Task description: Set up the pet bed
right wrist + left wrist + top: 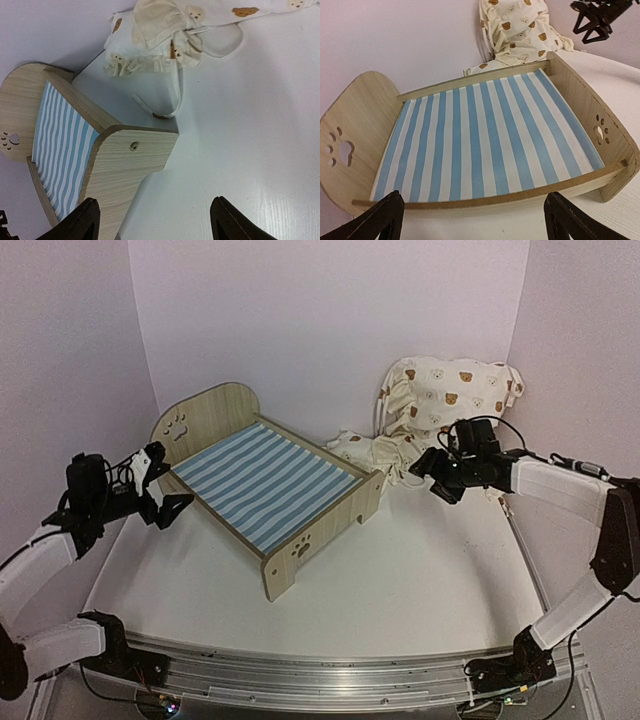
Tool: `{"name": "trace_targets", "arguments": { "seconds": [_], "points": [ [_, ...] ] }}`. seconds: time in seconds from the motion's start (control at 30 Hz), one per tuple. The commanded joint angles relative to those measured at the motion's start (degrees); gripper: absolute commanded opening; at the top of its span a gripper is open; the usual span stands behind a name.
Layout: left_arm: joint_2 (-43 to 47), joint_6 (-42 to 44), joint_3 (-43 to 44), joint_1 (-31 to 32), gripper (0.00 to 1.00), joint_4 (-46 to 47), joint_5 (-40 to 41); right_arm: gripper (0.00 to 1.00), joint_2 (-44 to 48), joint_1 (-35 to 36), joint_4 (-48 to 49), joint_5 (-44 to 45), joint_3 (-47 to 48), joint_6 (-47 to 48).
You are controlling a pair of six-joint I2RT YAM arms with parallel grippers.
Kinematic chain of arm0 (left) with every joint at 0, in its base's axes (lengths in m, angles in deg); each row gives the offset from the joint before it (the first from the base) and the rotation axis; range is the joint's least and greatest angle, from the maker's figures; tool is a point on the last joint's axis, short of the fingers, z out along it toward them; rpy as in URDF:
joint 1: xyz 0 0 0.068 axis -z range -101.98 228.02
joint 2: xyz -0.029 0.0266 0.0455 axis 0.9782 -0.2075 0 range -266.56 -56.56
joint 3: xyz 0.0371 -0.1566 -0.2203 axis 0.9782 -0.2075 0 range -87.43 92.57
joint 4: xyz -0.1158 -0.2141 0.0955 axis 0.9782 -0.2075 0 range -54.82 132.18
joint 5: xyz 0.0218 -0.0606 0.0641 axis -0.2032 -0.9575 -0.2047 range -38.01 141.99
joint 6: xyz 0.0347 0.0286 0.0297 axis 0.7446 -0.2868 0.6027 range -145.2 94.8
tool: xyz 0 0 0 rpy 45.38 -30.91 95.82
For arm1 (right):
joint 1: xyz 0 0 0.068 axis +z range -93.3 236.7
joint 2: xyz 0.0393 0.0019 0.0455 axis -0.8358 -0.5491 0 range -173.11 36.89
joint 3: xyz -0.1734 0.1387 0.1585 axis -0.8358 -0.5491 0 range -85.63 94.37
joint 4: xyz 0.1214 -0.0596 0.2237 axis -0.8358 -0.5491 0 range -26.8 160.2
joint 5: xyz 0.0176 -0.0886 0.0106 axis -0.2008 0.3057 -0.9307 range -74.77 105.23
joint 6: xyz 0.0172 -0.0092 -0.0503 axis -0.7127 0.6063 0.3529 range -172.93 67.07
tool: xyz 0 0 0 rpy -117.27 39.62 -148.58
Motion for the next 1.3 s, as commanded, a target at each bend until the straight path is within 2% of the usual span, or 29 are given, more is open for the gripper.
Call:
{"name": "trace_targets", "arguments": {
  "seconds": [0.0, 0.07, 0.17, 0.23, 0.33, 0.47, 0.73, 0.87, 1.0, 1.1, 1.17, 1.27],
  "points": [
    [-15.1, 24.2, 21.9, 0.4, 1.0, -34.6, -15.7, 0.76, -6.5, 5.9, -9.7, 5.9, 10.3, -4.4],
    [-24.2, 38.1, 30.3, 1.6, 1.0, -48.5, -16.6, 0.76, -9.1, 8.2, -9.7, 7.0, 13.3, -6.2],
    [-34.4, 56.9, 40.4, 4.7, 1.0, -64.9, -10.4, 0.76, -13.9, 10.9, -9.8, 6.3, 18.6, -7.2],
    [-38.9, 64.3, 43.6, 7.2, 0.99, -68.6, -4.3, 0.76, -17.3, 12.4, -9.8, 5.4, 21.1, -8.4],
    [-42.1, 68.0, 46.3, 9.7, 0.96, -65.0, 0.8, 0.76, -20.8, 14.4, -9.8, 5.3, 24.1, -10.1],
    [-45.3, 69.0, 47.5, 11.2, 0.94, -57.2, 3.8, 0.76, -23.8, 16.3, -9.8, 5.0, 26.7, -10.7],
    [-53.1, 67.7, 48.9, 13.4, 0.85, -54.9, 7.7, 0.77, -24.2, 16.8, -9.9, 5.1, 26.7, -9.1],
    [-54.4, 65.4, 48.1, 15.2, 0.75, -54.6, 9.1, 0.77, -22.0, 16.8, -10.3, 7.0, 25.6, -6.6],
    [-54.1, 63.2, 47.9, 16.6, 0.56, -57.2, 9.0, 0.8, -18.5, 16.4, -10.7, 9.7, 23.6, -3.5],
    [-52.9, 61.6, 48.6, 17.6, 0.41, -61.2, 6.0, 0.82, -15.1, 14.9, -11.5, 10.7, 21.3, -2.0],
    [-52.3, 59.3, 48.6, 18.4, 0.29, -63.4, 4.3, 0.82, -12.2, 12.7, -12.4, 11.1, 19.0, -2.1],
    [-51.5, 53.4, 47.1, 21.4, 0.16, -64.2, 3.1, 0.82, -8.7, 9.0, -14.0, 11.1, 16.4, -1.8]
  ]
}}
